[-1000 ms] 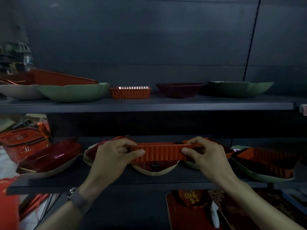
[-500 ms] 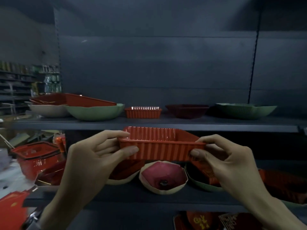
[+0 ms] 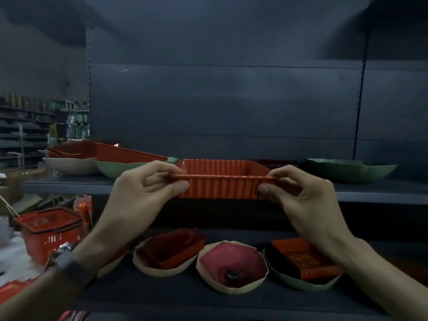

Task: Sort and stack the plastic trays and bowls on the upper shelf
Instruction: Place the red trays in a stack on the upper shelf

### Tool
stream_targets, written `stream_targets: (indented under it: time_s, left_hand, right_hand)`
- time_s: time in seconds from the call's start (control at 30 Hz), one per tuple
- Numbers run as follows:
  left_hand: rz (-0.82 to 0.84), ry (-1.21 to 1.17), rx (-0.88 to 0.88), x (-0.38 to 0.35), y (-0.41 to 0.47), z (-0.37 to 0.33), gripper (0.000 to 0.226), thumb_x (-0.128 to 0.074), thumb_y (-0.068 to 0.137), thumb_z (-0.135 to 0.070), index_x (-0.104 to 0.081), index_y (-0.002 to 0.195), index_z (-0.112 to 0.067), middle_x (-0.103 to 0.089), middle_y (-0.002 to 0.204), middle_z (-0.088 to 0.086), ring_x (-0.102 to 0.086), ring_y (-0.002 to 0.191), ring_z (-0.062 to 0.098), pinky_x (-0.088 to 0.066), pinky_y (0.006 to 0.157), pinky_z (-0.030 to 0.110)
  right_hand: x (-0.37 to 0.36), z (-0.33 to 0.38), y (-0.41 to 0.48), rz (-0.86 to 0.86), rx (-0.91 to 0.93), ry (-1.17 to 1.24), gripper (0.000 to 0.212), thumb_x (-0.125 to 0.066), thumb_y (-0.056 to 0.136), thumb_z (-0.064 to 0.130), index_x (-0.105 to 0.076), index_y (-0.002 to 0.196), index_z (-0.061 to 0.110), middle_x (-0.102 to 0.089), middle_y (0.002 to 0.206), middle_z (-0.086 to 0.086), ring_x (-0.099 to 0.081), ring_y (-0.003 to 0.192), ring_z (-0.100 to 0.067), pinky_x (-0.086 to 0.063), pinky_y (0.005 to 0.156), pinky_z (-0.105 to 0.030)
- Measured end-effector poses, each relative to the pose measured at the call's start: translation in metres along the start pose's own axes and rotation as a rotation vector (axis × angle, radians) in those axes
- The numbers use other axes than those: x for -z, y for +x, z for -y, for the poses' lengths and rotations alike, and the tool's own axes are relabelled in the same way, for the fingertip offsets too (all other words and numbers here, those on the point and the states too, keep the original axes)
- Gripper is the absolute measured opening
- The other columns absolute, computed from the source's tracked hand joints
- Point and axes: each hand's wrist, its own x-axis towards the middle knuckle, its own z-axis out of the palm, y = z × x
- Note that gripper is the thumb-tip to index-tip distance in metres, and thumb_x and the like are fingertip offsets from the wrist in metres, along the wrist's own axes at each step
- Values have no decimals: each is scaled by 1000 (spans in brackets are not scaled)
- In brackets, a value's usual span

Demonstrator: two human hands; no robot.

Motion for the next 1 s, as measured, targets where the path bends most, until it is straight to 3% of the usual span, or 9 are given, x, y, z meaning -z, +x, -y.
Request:
stream_targets:
  time_s: [0.2, 0.33, 0.43, 0.5, 0.63, 0.73, 0.8, 1.0]
  left_hand:
    - [-3, 120, -30, 5, 64, 15, 17, -84, 85, -19, -77, 101, -18, -82, 89, 3, -80, 87, 20, -63, 87, 37]
    - [-48, 160, -1, 1, 101, 31, 13, -83, 88, -20, -77, 99, -16, -81, 79, 2, -78, 74, 17, -63, 68, 26]
    - [-75, 221, 17, -2, 125, 44, 10, -81, 91, -16, -76, 100, -14, -80, 80, 2, -76, 64, 9, -54, 59, 11]
    - [-84, 250, 43, -5, 141, 56, 9, -79, 93, -15, -75, 101, -13, -80, 84, 6, -77, 62, 12, -53, 56, 10]
    - [-110, 265, 76, -10, 168, 79, 6, -76, 95, -9, -74, 100, -10, -78, 88, 15, -78, 65, 17, -56, 58, 13]
    - [-113, 329, 76, -11, 184, 95, 4, -75, 95, -8, -75, 100, -8, -78, 84, 14, -78, 65, 13, -59, 60, 15]
    - [-115, 358, 80, -10, 194, 106, 3, -75, 95, -8, -76, 97, -11, -78, 80, 13, -78, 65, 14, -65, 69, 26]
    - [-108, 482, 107, -8, 213, 127, 11, -75, 94, -6, -75, 89, -15, -77, 75, 11, -77, 61, 15, -66, 75, 34]
  right_hand:
    - [-19, -26, 56, -31, -11, -52, 13, -83, 89, 29, -76, 98, 23, -78, 86, 14, -75, 84, 0, -62, 80, -27]
    - [-34, -45, 92, -47, -60, -54, 10, -84, 90, 29, -74, 92, 28, -78, 79, 10, -76, 71, -19, -62, 72, -38]
    - [-50, -61, 114, -59, -80, -46, 14, -85, 89, 26, -72, 87, 30, -77, 75, 15, -75, 70, -10, -60, 66, -24]
    - [-62, -72, 126, -76, -88, -67, 14, -85, 89, 26, -72, 86, 32, -75, 75, 20, -73, 71, -4, -58, 68, -20]
    - [-85, -98, 144, -69, -148, -59, 11, -85, 88, 27, -74, 89, 27, -77, 79, 10, -74, 73, -4, -62, 77, -33]
    - [-97, -107, 152, -47, -166, -70, 10, -84, 90, 27, -73, 90, 27, -75, 77, 9, -72, 68, -1, -60, 72, -27]
    - [-104, -113, 157, -20, -176, -109, 10, -82, 92, 29, -72, 90, 26, -74, 74, 9, -71, 64, 0, -57, 66, -21]
    - [-123, -128, 167, 62, -217, -151, 10, -77, 95, 33, -70, 97, 26, -77, 83, 2, -75, 72, -11, -64, 73, -35]
